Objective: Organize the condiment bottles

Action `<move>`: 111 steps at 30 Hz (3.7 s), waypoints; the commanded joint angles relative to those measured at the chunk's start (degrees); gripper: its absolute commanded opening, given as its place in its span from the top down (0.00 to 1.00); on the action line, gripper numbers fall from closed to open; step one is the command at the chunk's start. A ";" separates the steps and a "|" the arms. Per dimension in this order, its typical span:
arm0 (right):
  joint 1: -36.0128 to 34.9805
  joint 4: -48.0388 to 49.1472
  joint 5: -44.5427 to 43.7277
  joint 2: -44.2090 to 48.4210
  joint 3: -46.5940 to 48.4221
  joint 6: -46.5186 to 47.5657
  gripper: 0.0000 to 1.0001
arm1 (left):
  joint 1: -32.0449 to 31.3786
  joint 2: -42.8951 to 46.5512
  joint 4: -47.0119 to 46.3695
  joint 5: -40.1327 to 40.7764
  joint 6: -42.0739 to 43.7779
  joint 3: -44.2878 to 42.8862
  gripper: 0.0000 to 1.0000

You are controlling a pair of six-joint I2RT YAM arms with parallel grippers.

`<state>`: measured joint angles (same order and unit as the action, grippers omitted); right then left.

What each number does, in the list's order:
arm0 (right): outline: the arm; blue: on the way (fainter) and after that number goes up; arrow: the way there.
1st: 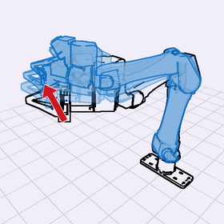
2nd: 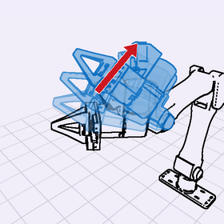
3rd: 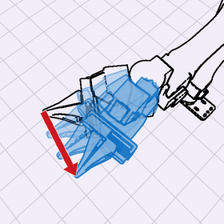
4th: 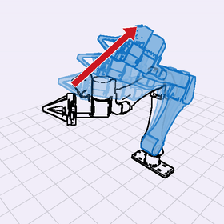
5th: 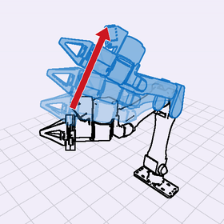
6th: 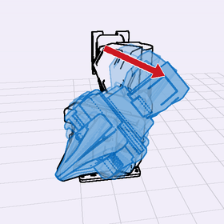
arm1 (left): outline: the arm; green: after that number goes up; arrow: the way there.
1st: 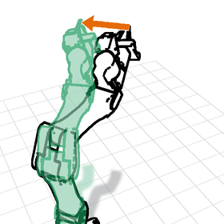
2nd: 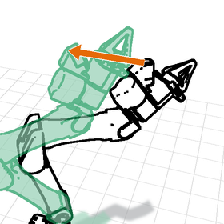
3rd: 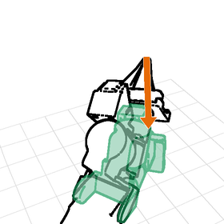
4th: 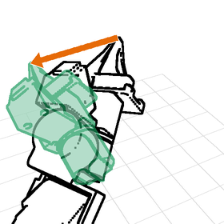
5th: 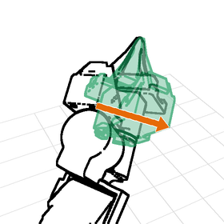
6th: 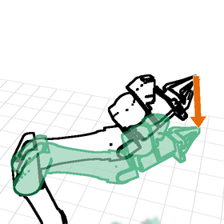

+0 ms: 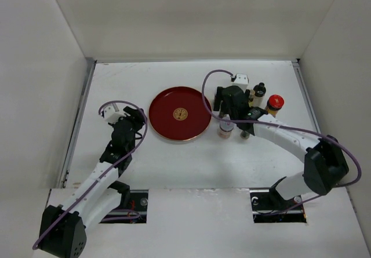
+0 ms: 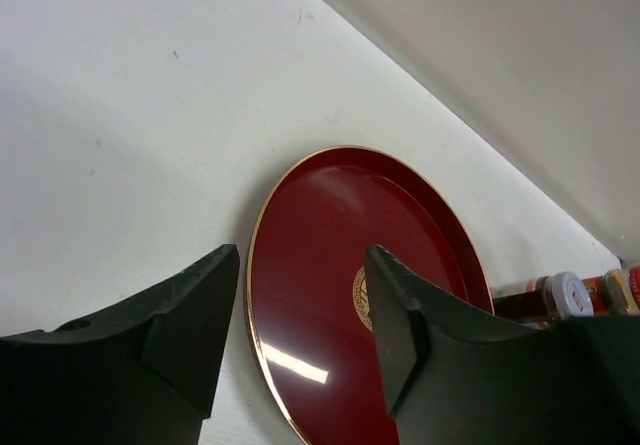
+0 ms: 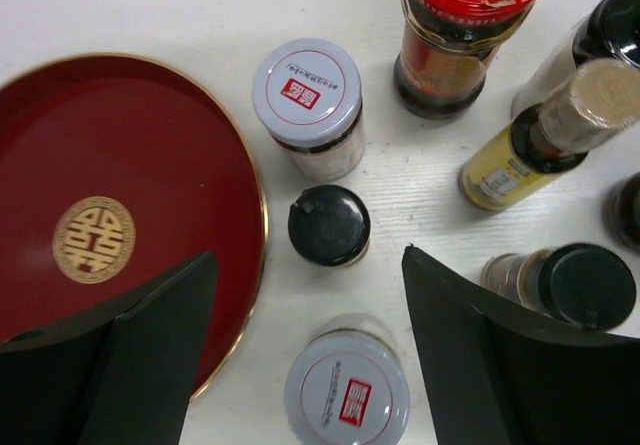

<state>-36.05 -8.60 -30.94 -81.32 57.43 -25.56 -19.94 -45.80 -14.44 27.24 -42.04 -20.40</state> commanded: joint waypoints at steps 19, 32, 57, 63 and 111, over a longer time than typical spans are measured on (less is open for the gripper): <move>7.53 4.29 7.56 -21.68 19.03 5.17 0.06 | 0.57 -3.15 -6.48 -3.69 -2.34 2.91 0.41; 8.76 4.12 6.15 -26.96 21.67 5.61 0.14 | 1.09 -2.89 -7.71 -4.30 -2.78 3.71 0.41; -2.74 9.65 5.35 -26.86 34.23 11.24 0.48 | 3.46 0.28 -7.45 -2.98 -5.68 6.25 0.38; -7.23 9.22 9.31 -33.72 43.10 8.86 0.49 | 5.22 0.01 -8.50 -4.92 -7.00 7.22 0.38; 5.16 7.19 5.62 -3.23 1.54 6.05 0.15 | 3.73 -0.96 -10.79 -6.15 -7.09 7.57 0.41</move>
<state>-30.37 -1.63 -26.98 -83.92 57.65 -20.27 -16.32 -46.96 -21.69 20.88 -49.28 -12.80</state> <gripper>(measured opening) 0.848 0.592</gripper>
